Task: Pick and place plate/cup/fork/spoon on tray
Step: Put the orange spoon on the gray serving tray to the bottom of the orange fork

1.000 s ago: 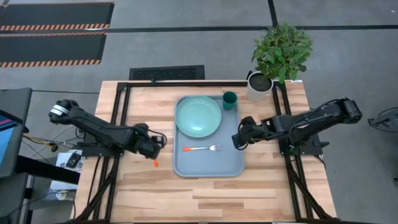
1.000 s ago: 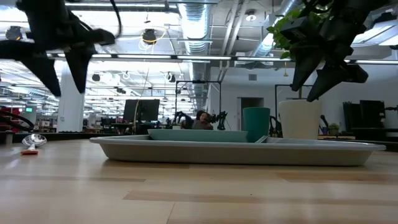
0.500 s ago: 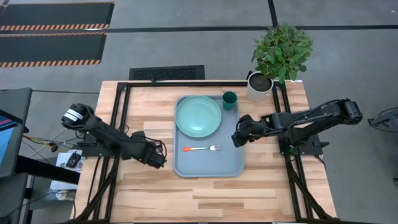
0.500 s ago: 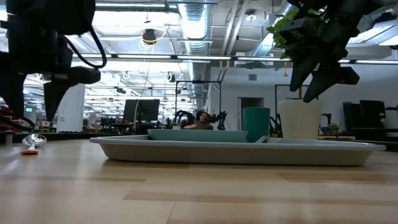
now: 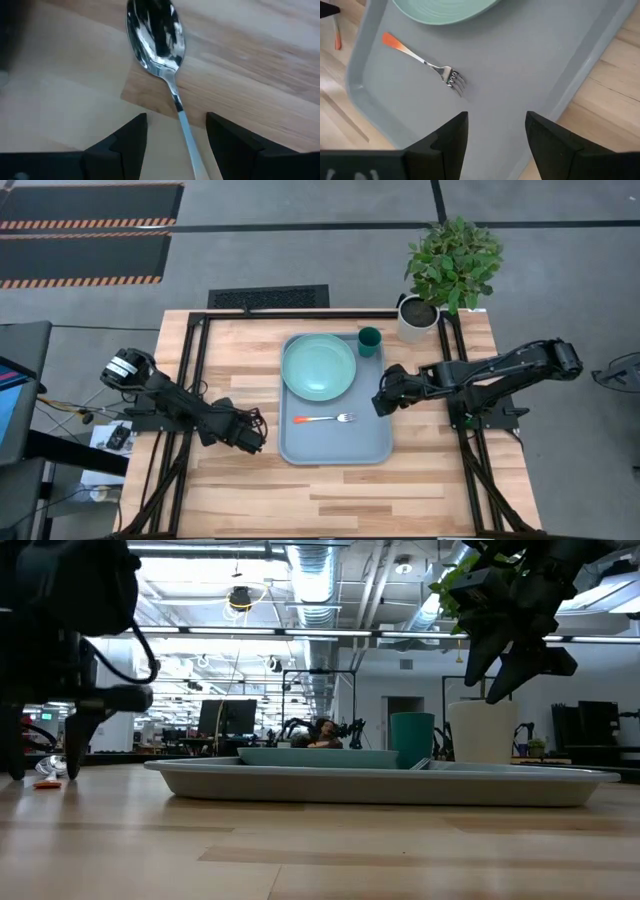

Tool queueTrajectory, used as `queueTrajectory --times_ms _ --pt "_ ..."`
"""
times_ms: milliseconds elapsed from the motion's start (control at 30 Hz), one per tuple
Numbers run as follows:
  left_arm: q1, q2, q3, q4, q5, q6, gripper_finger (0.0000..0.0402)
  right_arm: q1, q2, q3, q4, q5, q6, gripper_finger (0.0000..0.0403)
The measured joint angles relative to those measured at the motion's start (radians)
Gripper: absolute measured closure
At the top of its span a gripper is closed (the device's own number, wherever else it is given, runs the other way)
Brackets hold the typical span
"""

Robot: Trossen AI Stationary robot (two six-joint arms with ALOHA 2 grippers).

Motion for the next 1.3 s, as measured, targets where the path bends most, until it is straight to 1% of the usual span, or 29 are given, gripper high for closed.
queueTrajectory --times_ms 133,200,267,367,400,433,567,667,733,800,1033,1167,1233,1300 --pt "0.006 -0.009 -0.055 0.046 0.001 -0.011 0.0215 0.000 0.000 0.000 0.006 0.001 0.000 0.0182" --pt "0.010 -0.010 -0.060 0.046 0.006 -0.013 0.0233 0.000 0.000 0.000 0.010 0.001 0.000 0.0182" --pt "0.010 -0.010 -0.061 0.044 0.006 -0.008 0.0271 0.000 0.000 0.000 0.012 0.001 0.001 0.0182" --pt "0.010 -0.006 -0.057 0.042 -0.003 -0.004 0.0355 0.000 0.000 0.000 0.015 0.001 0.001 0.0182" --pt "0.010 -0.005 -0.057 0.043 -0.014 -0.003 0.0377 0.000 0.000 0.000 0.016 0.001 0.001 0.0182" --pt "0.010 -0.004 -0.057 0.044 -0.020 0.001 0.0387 0.000 0.000 0.000 0.017 0.001 0.001 0.0182" --pt "0.010 -0.004 -0.057 0.045 -0.020 0.040 0.0391 0.000 0.000 0.000 0.024 0.001 -0.006 0.0182" --pt "0.011 -0.025 -0.056 0.057 -0.027 0.093 0.0397 -0.007 0.000 0.000 0.077 -0.001 -0.048 0.0182" --pt "0.012 -0.041 -0.041 0.056 -0.050 0.163 0.0398 -0.023 0.000 0.000 0.126 -0.027 -0.091 0.0182" --pt "0.019 -0.069 -0.016 0.072 -0.094 0.240 0.0399 -0.049 0.000 0.000 0.175 -0.060 -0.134 0.0182" --pt "0.043 -0.156 0.058 0.075 -0.147 0.565 0.0400 -0.148 0.000 0.000 0.356 -0.152 -0.259 0.0182" --pt "0.073 -0.163 0.111 0.064 -0.153 0.820 0.0401 -0.210 0.001 0.000 0.464 -0.232 -0.303 0.0182" --pt "0.092 -0.165 0.140 0.072 -0.153 0.974 0.0401 -0.234 0.009 0.000 0.513 -0.264 -0.304 0.0182" --pt "0.120 -0.164 0.169 0.080 -0.158 1.114 0.0401 -0.255 0.010 0.000 0.526 -0.296 -0.304 0.0182"
